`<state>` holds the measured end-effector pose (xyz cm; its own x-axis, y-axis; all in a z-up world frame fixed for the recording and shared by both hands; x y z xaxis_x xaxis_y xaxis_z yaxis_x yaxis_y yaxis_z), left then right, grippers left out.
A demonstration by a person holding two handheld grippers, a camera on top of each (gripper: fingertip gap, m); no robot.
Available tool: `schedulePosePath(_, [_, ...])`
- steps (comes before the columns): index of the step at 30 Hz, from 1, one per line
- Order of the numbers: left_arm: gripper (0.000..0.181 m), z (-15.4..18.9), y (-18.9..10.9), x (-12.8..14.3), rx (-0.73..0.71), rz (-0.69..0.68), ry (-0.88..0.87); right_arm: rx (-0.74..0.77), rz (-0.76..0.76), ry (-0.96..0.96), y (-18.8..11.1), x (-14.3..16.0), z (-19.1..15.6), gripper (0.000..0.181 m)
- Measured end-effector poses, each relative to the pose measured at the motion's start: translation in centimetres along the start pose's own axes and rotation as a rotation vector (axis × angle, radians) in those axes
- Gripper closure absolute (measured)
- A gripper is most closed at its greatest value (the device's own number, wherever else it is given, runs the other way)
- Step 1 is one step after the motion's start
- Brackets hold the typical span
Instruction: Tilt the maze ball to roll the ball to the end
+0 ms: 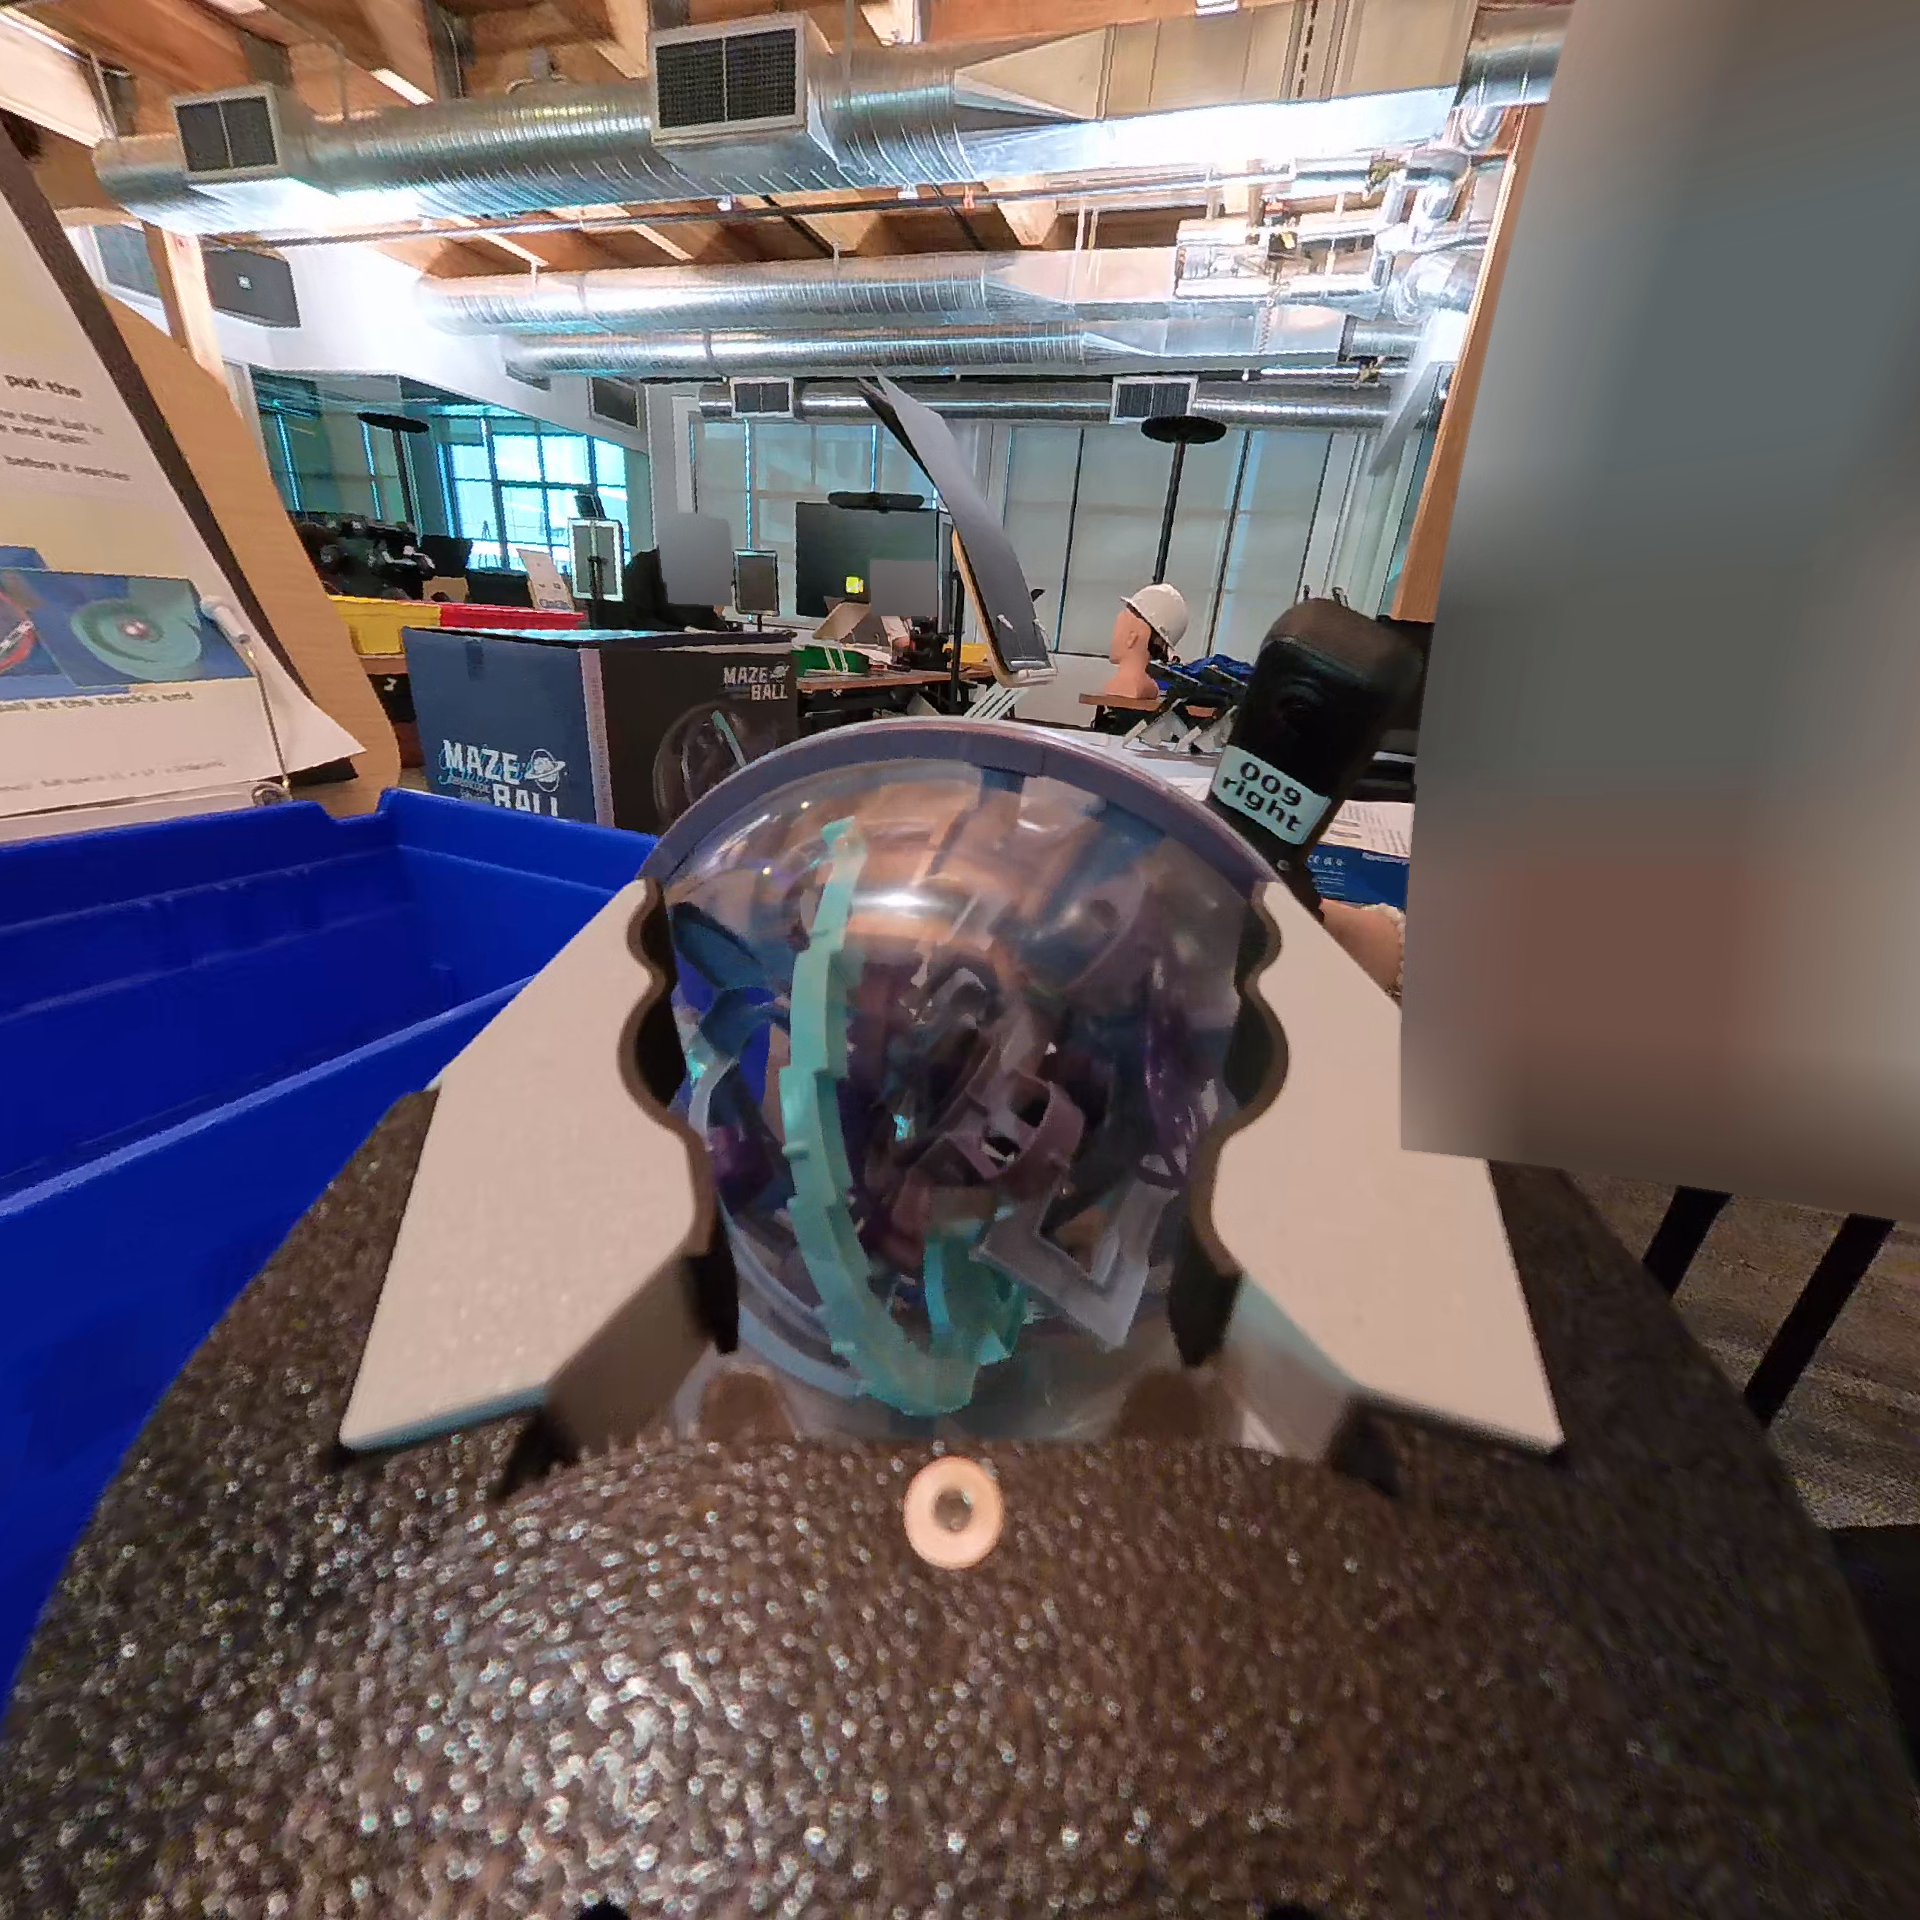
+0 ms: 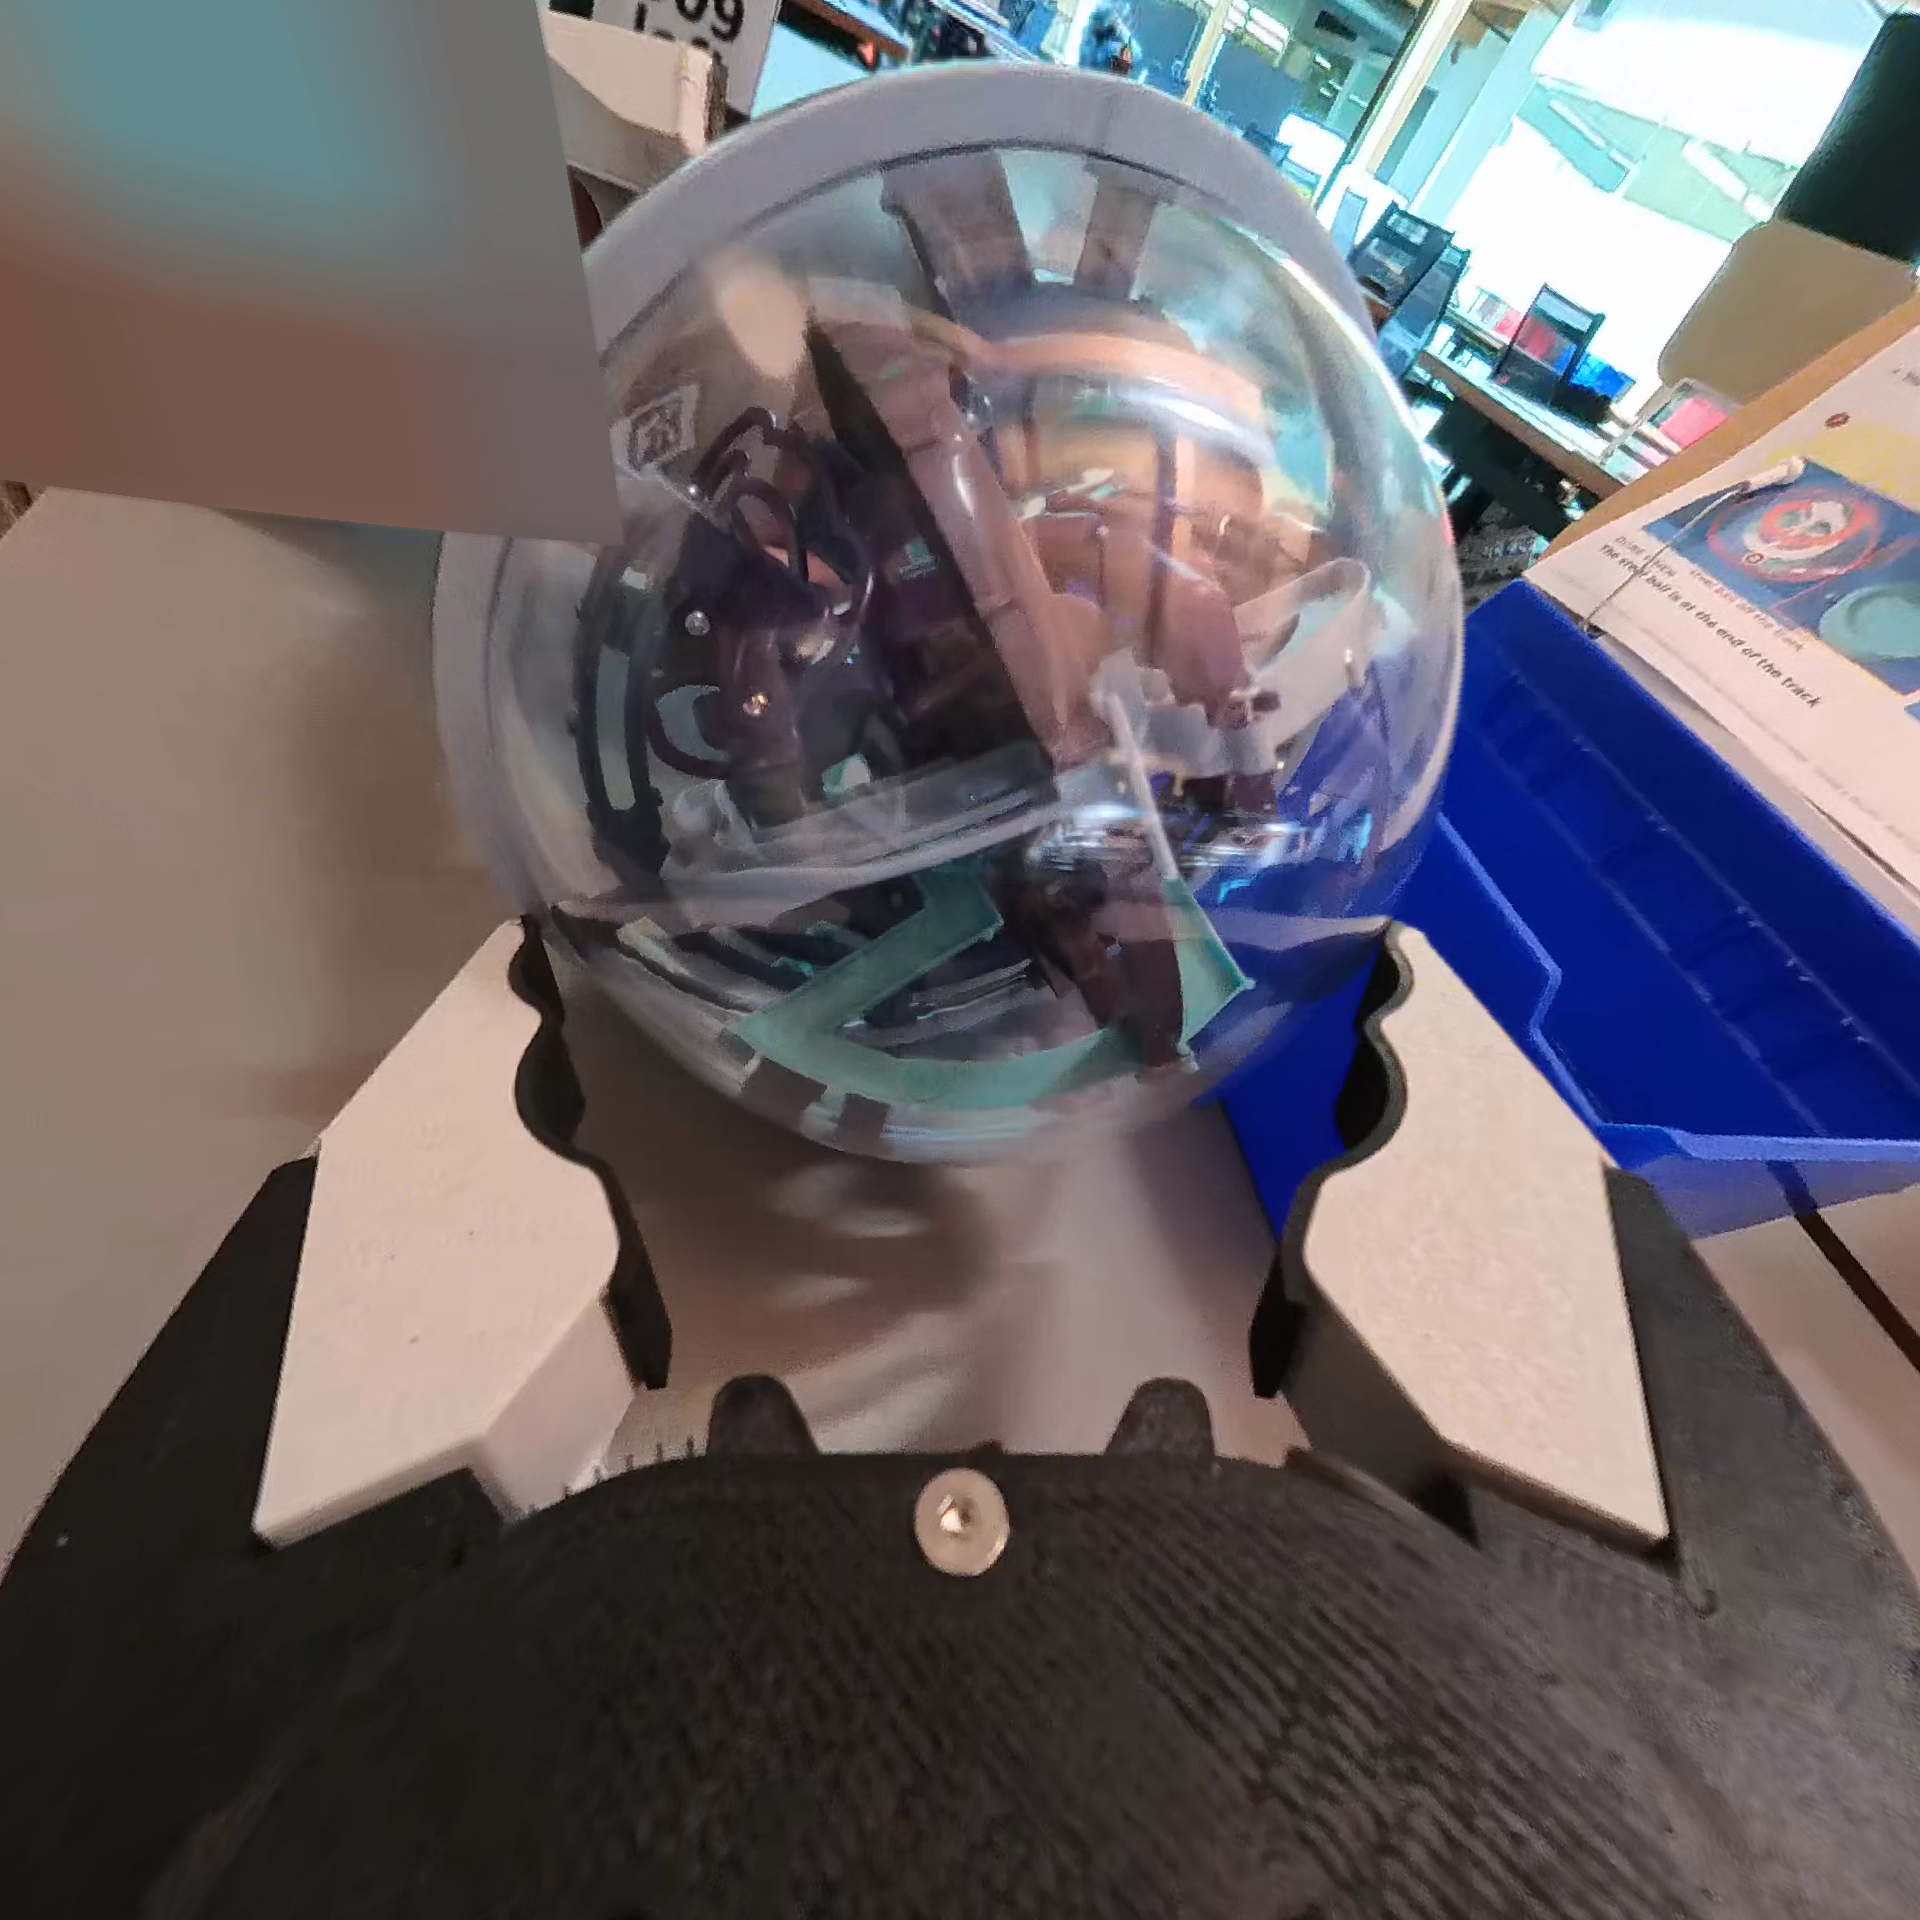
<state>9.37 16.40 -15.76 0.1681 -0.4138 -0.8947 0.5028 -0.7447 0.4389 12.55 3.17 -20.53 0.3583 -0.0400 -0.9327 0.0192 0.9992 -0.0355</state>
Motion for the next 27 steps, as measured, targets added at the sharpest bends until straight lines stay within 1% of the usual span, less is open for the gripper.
schedulePosePath(3, [0.076, -0.1, 0.1, 0.0, -0.014, -0.001, -0.012, -0.002, 0.001, 0.017, -0.2, 0.0, 0.3, 0.038])
schedulePosePath(10, [0.071, -0.5, 0.6, 0.3, -0.061, -0.007, -0.055, -0.03, 0.038, 0.091, -0.7, 0.3, 0.9, 0.042])
schedulePosePath(15, [0.066, -0.4, 0.6, 0.6, -0.051, -0.008, -0.063, -0.053, 0.053, 0.077, -0.8, 0.3, 0.9, 0.043])
schedulePosePath(20, [0.067, -0.3, 0.8, 0.6, -0.061, -0.008, -0.052, -0.052, 0.02, 0.059, -1.1, 0.2, 1.0, 0.044])
schedulePosePath(21, [0.067, -0.2, 0.9, 0.7, -0.062, -0.007, -0.044, -0.053, 0.017, 0.053, -1.2, 0.1, 1.0, 0.044])
schedulePosePath(27, [0.067, 0.3, 1.6, 0.9, -0.099, -0.019, 0.011, -0.045, 0.043, 0.056, -1.0, -0.6, 0.8, 0.026])
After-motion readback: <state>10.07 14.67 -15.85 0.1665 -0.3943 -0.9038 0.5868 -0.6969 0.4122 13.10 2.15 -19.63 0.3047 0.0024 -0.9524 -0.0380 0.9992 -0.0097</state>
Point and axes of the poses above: each gripper's, where its closed fingertips meet, y out along the fingers, x out of its underside, z = x × y across the jaws, the point moved 6 cm from there along -y, back along the fingers, and after that the axes turned 15 degrees about z, right-handed, at the moved point
